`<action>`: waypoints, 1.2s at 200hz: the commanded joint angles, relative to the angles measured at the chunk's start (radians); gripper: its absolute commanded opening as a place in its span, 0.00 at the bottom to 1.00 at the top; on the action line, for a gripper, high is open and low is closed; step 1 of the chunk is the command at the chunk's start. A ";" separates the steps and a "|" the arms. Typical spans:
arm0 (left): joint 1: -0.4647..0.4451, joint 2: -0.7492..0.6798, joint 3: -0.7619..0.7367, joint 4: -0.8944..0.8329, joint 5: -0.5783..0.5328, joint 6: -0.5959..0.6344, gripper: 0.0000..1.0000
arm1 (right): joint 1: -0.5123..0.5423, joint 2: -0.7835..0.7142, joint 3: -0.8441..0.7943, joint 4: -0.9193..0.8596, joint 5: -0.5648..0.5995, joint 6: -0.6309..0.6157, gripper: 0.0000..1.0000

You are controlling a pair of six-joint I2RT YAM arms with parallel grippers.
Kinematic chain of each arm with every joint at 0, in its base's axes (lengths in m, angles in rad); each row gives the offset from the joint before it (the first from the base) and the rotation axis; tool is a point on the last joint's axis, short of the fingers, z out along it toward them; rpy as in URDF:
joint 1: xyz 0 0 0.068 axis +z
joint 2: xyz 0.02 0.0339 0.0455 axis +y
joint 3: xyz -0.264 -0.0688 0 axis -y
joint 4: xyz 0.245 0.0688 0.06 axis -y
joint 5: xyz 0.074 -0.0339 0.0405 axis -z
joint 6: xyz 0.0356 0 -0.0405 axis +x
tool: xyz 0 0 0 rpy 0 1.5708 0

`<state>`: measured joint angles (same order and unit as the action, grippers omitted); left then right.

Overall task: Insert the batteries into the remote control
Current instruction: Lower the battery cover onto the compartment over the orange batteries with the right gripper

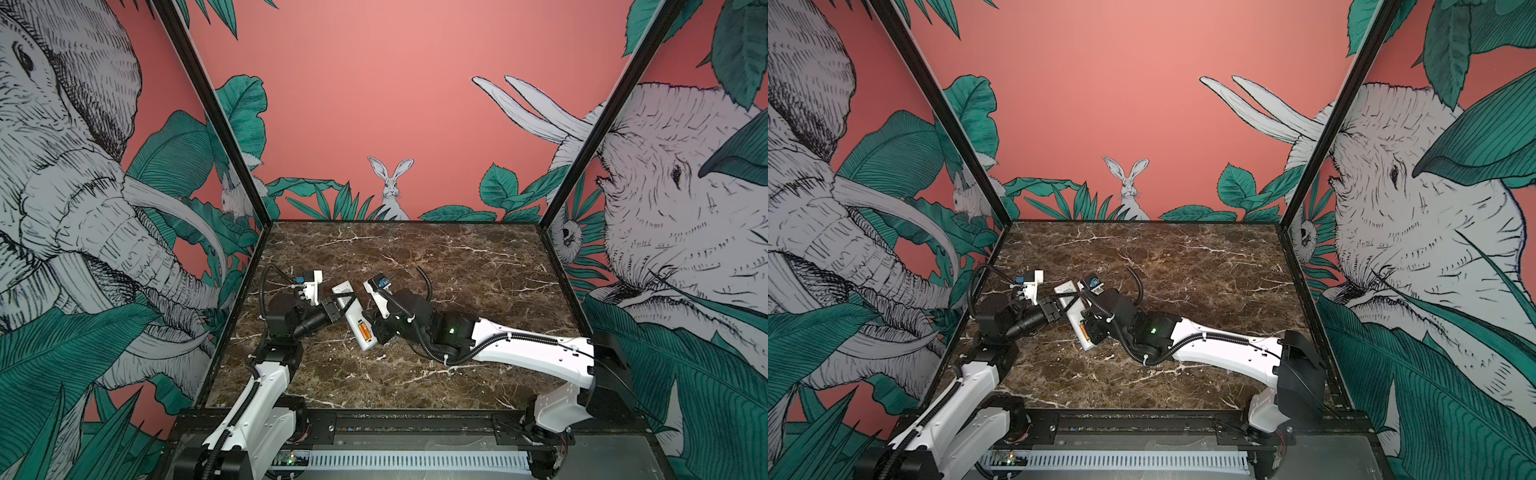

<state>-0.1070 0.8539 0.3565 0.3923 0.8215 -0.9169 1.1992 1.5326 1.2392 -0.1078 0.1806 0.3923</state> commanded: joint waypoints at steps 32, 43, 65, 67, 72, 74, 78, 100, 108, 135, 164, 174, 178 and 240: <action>-0.003 -0.023 0.010 0.054 0.011 -0.013 0.00 | 0.019 0.005 -0.013 0.096 0.013 -0.010 0.08; -0.004 -0.026 0.008 0.054 0.013 -0.014 0.00 | 0.019 0.006 -0.017 0.106 0.010 -0.012 0.08; -0.004 -0.028 0.009 0.054 0.014 -0.013 0.00 | 0.022 0.013 -0.023 0.121 0.008 -0.015 0.08; -0.002 -0.028 0.008 0.054 0.014 -0.013 0.00 | 0.022 0.013 -0.024 0.122 0.008 -0.015 0.08; -0.003 -0.028 0.008 0.054 0.014 -0.013 0.00 | 0.022 0.014 -0.025 0.128 0.007 -0.016 0.08; -0.002 -0.029 0.008 0.054 0.014 -0.014 0.00 | 0.023 0.015 -0.028 0.129 0.006 -0.015 0.08; -0.002 -0.027 0.008 0.055 0.014 -0.014 0.00 | 0.023 0.016 -0.028 0.131 0.005 -0.015 0.08; -0.003 -0.030 0.010 0.056 0.015 -0.017 0.00 | 0.026 0.021 -0.039 0.145 0.006 -0.017 0.08; -0.003 -0.029 0.011 0.056 0.014 -0.017 0.00 | 0.026 0.021 -0.044 0.151 0.007 -0.017 0.08; -0.002 -0.033 0.012 0.057 0.014 -0.026 0.00 | 0.028 0.024 -0.054 0.156 0.008 -0.013 0.08; -0.003 -0.041 0.019 0.057 0.011 -0.037 0.00 | 0.031 0.029 -0.060 0.166 0.008 -0.006 0.08; -0.003 -0.041 0.019 0.057 0.008 -0.039 0.00 | 0.033 0.032 -0.060 0.168 0.007 -0.003 0.08; -0.004 -0.042 0.019 0.057 0.007 -0.039 0.00 | 0.034 0.033 -0.060 0.171 0.007 -0.002 0.08; -0.003 -0.044 0.019 0.056 0.002 -0.045 0.00 | 0.043 0.049 -0.057 0.174 0.011 0.001 0.07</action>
<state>-0.1070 0.8314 0.3565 0.3954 0.8211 -0.9489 1.2320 1.5723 1.1839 0.0212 0.1799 0.3889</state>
